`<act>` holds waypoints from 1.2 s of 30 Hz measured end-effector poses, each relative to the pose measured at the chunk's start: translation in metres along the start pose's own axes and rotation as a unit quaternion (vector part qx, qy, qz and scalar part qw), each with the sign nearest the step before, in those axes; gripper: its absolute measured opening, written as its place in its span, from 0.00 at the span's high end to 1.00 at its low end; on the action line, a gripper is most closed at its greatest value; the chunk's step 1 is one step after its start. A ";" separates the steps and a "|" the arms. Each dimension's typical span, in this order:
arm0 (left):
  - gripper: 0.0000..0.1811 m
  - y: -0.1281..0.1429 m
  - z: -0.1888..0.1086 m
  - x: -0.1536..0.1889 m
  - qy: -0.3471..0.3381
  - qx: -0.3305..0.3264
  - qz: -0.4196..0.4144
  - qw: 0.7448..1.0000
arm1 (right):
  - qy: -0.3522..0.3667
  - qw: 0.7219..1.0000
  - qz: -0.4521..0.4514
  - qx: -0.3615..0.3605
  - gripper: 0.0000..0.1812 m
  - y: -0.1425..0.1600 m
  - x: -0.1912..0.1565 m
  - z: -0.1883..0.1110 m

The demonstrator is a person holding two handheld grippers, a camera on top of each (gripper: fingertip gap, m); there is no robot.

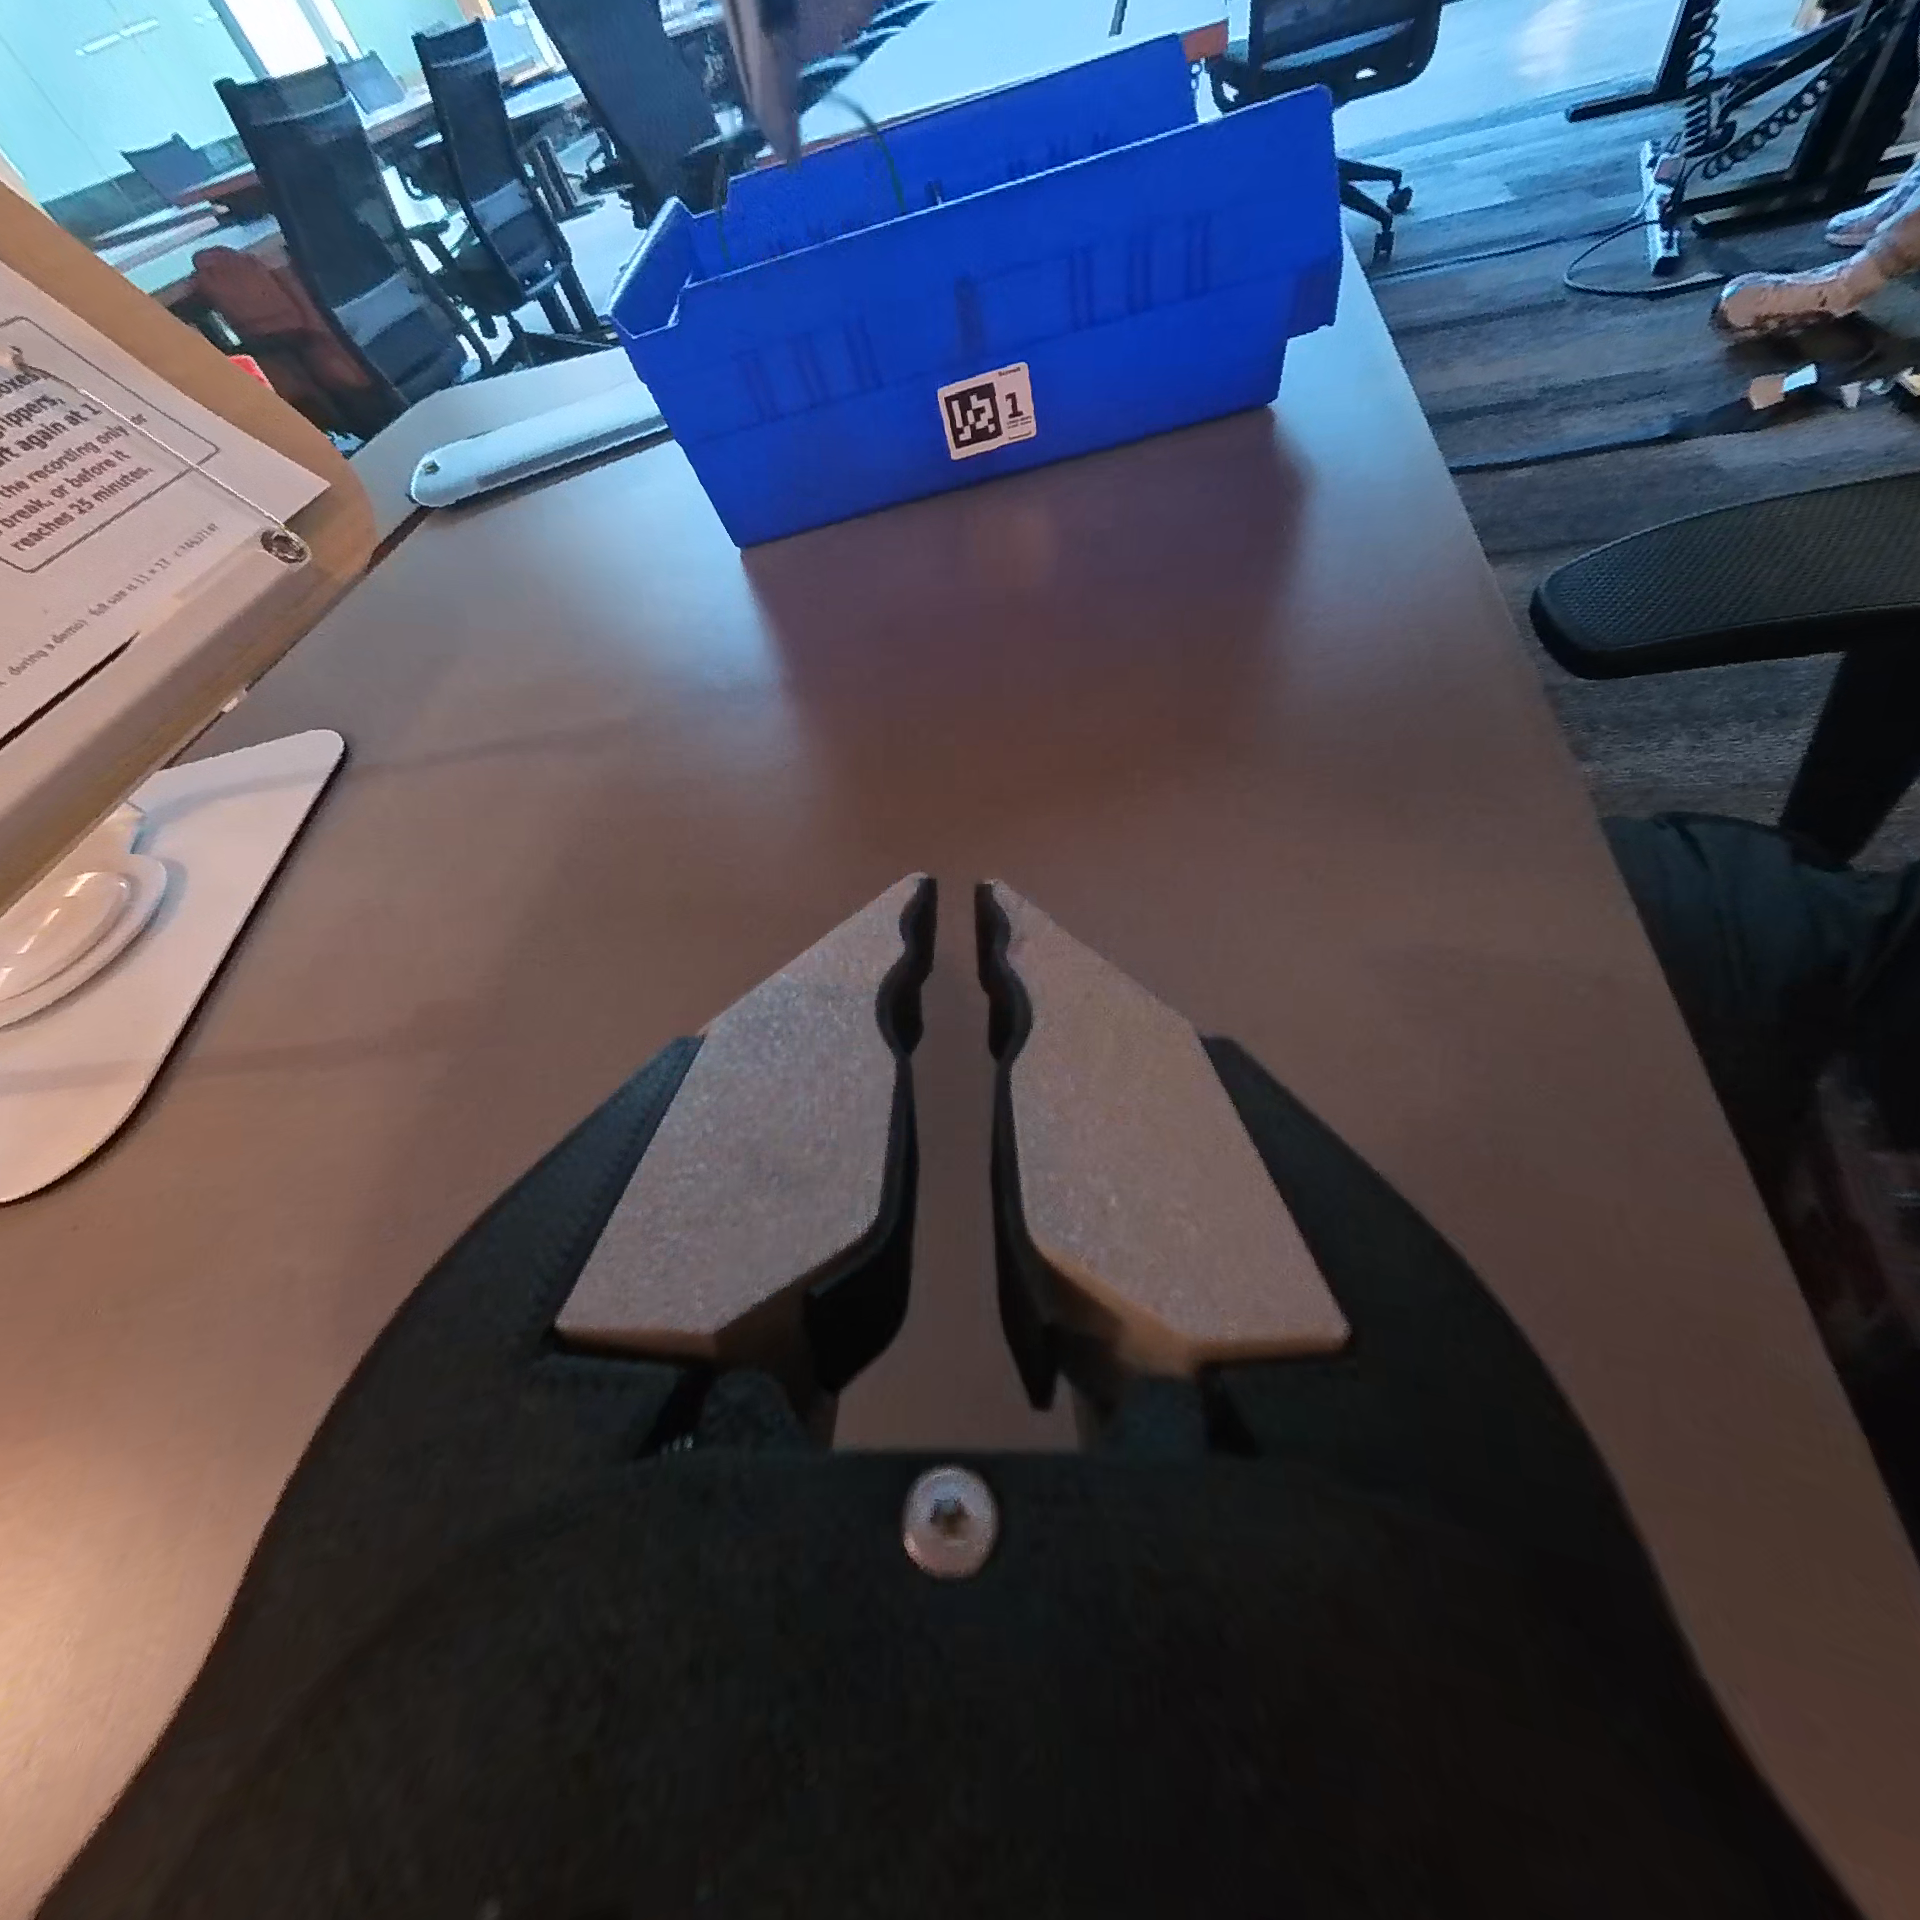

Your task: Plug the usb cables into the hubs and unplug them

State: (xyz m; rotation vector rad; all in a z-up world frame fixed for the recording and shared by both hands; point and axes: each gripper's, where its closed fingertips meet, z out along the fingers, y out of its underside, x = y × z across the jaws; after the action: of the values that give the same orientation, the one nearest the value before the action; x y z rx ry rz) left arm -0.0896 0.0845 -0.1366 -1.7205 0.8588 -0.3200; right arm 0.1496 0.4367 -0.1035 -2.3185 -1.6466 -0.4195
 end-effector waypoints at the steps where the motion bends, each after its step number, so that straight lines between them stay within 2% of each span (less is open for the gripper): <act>1: 0.97 0.000 0.000 0.000 0.000 0.000 -0.001 1.000 | -0.017 1.000 -0.001 -0.007 1.00 0.002 -0.008 0.015; 4: 0.97 0.000 0.000 -0.001 0.001 0.002 -0.006 1.000 | -0.070 0.996 0.024 -0.049 0.99 0.014 -0.025 0.050; 6: 0.97 0.000 0.000 -0.001 0.001 0.001 -0.006 1.000 | -0.049 0.995 0.023 -0.090 0.99 0.029 -0.015 0.064; 9: 0.97 0.000 0.000 -0.001 0.001 0.002 -0.006 1.000 | -0.053 0.994 0.030 -0.086 0.99 0.034 -0.007 0.059; 12: 0.97 0.000 0.000 -0.002 0.001 0.002 -0.013 1.000 | -0.093 0.995 0.046 -0.010 0.96 0.020 -0.002 0.027; 15: 0.97 0.000 0.000 -0.004 0.001 0.002 -0.021 1.000 | -0.131 0.989 0.066 0.024 0.81 0.019 0.005 -0.009; 23: 0.97 0.001 0.000 -0.003 0.000 0.000 -0.017 1.000 | -0.029 0.985 0.124 0.117 0.69 0.023 0.066 -0.078; 30: 0.97 0.001 -0.001 -0.004 0.000 0.000 -0.022 1.000 | 0.001 0.968 0.133 0.211 0.67 0.015 0.081 -0.150; 36: 0.97 0.001 -0.001 -0.003 0.000 0.001 -0.023 1.000 | 0.013 0.962 0.122 0.244 0.68 0.012 0.085 -0.208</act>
State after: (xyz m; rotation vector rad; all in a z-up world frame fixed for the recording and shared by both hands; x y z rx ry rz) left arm -0.0927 0.0864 -0.1365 -1.7409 0.8196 -0.3506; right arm 0.1711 0.4280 0.1205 -2.0840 -1.2491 0.0138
